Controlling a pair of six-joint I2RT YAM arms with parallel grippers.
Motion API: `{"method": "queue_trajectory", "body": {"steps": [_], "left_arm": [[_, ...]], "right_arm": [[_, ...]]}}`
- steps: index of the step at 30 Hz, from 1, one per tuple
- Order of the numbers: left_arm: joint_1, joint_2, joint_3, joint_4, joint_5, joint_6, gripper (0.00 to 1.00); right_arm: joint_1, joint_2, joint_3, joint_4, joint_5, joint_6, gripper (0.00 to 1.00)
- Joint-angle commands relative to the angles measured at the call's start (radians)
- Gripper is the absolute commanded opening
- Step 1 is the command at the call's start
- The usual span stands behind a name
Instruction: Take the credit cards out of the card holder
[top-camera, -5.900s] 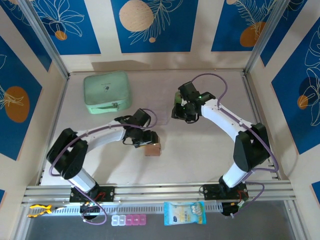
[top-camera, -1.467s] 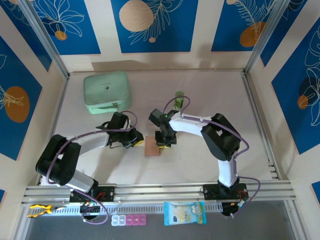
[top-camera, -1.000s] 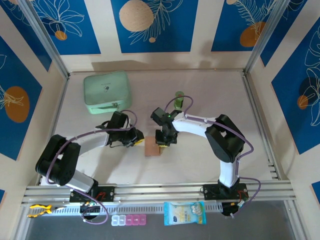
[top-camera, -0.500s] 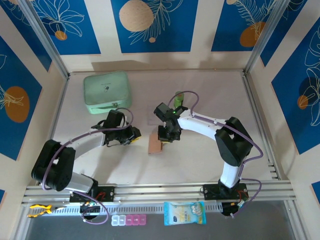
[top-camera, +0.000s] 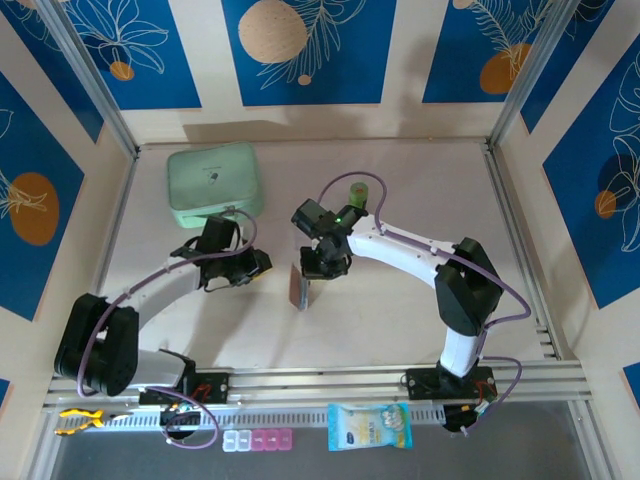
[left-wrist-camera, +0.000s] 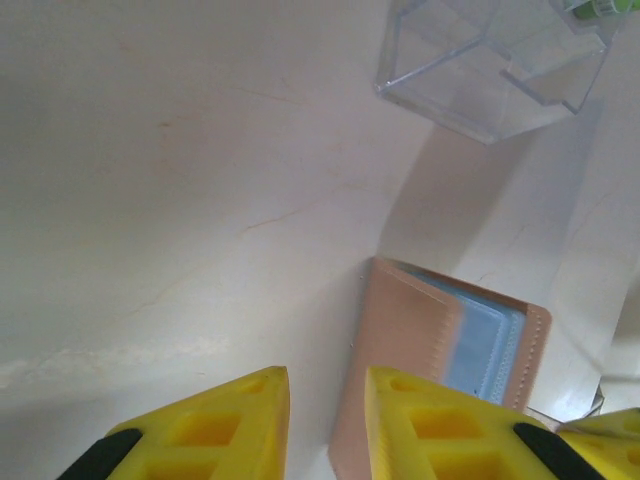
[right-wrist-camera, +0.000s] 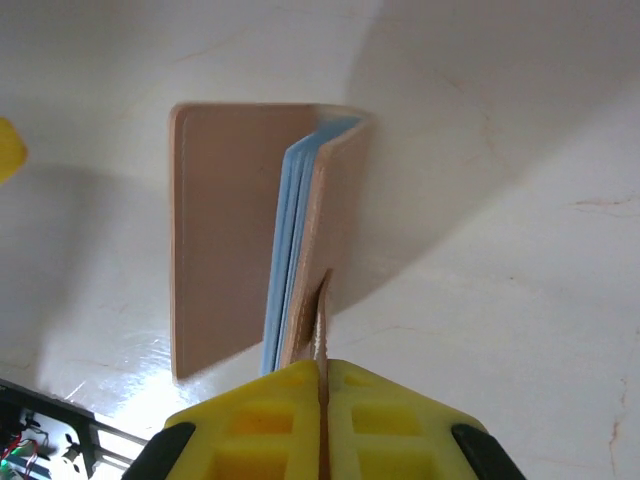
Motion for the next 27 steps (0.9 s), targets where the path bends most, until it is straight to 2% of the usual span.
{"method": "queue_trajectory", "body": {"steps": [1, 6, 11, 21, 27], "left_arm": [[0.013, -0.021, 0.034, -0.053, -0.014, 0.044, 0.27], [0.013, -0.007, 0.032, -0.056, -0.004, 0.059, 0.28], [0.007, 0.035, 0.022, -0.020, 0.051, 0.056, 0.24], [-0.047, 0.122, 0.000, 0.037, 0.085, 0.014, 0.17], [-0.066, 0.165, -0.029, 0.090, 0.092, -0.020, 0.10]], "right_arm": [[0.014, -0.008, 0.048, -0.045, 0.005, -0.008, 0.03], [0.015, -0.008, 0.052, -0.057, 0.014, -0.002, 0.04], [-0.002, -0.018, 0.022, -0.085, 0.041, -0.007, 0.04], [-0.071, -0.076, -0.153, -0.079, 0.090, -0.009, 0.03], [-0.096, -0.049, -0.218, -0.029, 0.097, -0.010, 0.03]]}}
